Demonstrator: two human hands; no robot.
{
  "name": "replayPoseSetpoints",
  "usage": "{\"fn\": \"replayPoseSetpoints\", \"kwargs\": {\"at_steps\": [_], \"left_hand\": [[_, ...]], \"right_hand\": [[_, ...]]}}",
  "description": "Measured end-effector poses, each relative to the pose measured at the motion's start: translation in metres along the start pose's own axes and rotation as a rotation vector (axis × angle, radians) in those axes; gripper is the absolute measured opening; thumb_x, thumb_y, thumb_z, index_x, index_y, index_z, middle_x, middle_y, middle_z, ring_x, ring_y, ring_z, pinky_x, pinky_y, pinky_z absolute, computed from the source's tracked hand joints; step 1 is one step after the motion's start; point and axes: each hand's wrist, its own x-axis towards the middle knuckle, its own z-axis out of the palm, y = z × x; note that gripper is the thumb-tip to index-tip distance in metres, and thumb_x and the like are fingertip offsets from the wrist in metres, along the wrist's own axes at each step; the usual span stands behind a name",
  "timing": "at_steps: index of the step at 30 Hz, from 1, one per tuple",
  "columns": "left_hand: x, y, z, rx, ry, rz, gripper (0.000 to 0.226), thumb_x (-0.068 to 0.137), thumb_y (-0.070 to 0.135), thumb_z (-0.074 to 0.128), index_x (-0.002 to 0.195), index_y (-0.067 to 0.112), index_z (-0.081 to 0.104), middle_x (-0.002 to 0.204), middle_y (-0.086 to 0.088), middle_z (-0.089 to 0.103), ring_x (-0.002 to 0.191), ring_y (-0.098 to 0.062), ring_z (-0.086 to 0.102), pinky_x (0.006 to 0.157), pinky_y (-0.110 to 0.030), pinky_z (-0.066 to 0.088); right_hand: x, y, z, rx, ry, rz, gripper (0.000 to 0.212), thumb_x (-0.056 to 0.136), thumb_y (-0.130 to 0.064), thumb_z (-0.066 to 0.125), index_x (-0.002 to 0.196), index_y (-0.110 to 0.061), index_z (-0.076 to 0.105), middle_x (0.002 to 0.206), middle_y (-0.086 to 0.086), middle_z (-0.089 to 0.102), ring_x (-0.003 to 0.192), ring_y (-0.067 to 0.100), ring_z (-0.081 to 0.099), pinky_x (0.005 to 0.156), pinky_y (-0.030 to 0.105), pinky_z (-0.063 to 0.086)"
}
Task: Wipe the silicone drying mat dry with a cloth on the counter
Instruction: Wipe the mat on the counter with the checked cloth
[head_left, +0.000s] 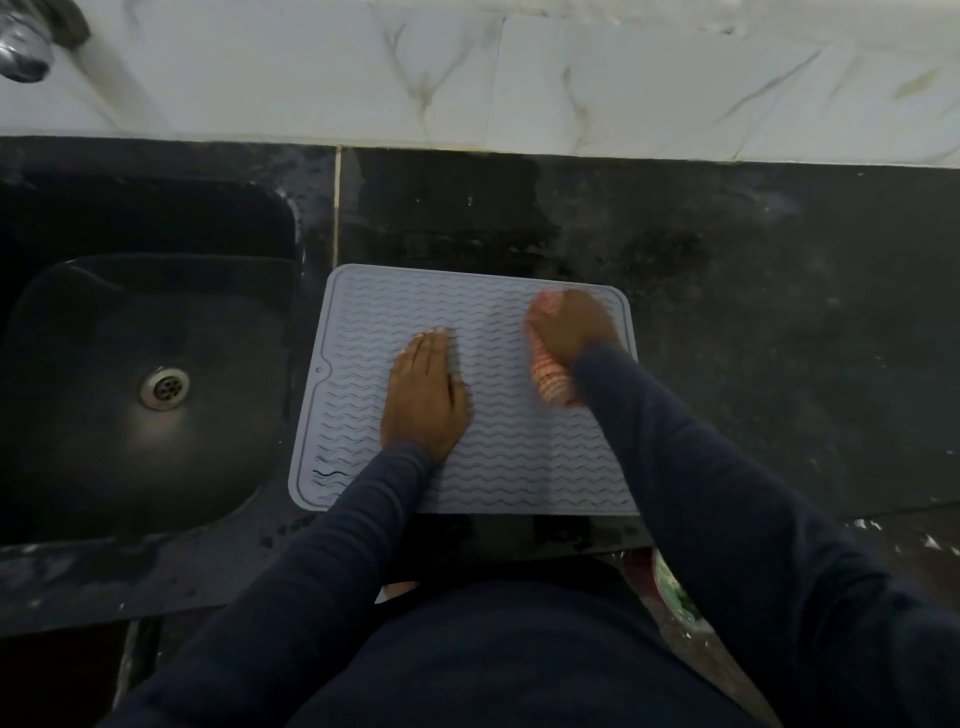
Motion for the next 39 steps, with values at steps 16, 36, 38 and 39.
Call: {"fn": "replayPoseSetpoints", "kwargs": {"at_steps": [16, 36, 38, 39], "left_hand": [[0.0, -0.005, 0.001, -0.102, 0.004, -0.024, 0.061, 0.096, 0.016, 0.042, 0.152, 0.007, 0.02, 0.156, -0.013, 0.026, 0.145, -0.023, 0.021, 0.121, -0.035, 0.009], [0.001, -0.005, 0.002, 0.06, -0.026, 0.077, 0.052, 0.092, 0.024, 0.04, 0.138, 0.001, 0.047, 0.147, -0.021, 0.04, 0.139, -0.036, 0.033, 0.117, -0.046, 0.02], [0.001, -0.007, 0.004, 0.1, -0.034, 0.087, 0.052, 0.088, 0.022, 0.04, 0.134, 0.001, 0.052, 0.146, -0.022, 0.041, 0.138, -0.038, 0.033, 0.116, -0.048, 0.021], [-0.001, -0.007, 0.004, 0.109, -0.034, 0.092, 0.053, 0.087, 0.023, 0.04, 0.133, 0.001, 0.052, 0.146, -0.022, 0.041, 0.138, -0.038, 0.033, 0.116, -0.049, 0.022]], "right_hand": [[-0.016, -0.01, 0.002, -0.029, -0.037, -0.006, 0.045, 0.096, -0.041, 0.049, 0.12, -0.006, 0.062, 0.12, 0.011, 0.063, 0.111, 0.028, 0.058, 0.098, 0.036, 0.044], [-0.063, -0.034, 0.049, -0.045, -0.069, -0.129, 0.036, 0.096, -0.046, 0.045, 0.117, -0.019, 0.055, 0.114, 0.007, 0.061, 0.105, 0.029, 0.058, 0.091, 0.042, 0.046], [-0.058, 0.003, 0.028, -0.045, -0.057, -0.019, 0.04, 0.093, -0.053, 0.044, 0.116, -0.022, 0.055, 0.107, 0.005, 0.06, 0.099, 0.027, 0.058, 0.087, 0.04, 0.045], [-0.057, 0.028, 0.015, -0.074, -0.026, 0.032, 0.043, 0.09, -0.056, 0.042, 0.113, -0.023, 0.056, 0.103, 0.004, 0.059, 0.097, 0.027, 0.059, 0.085, 0.039, 0.045]]}}
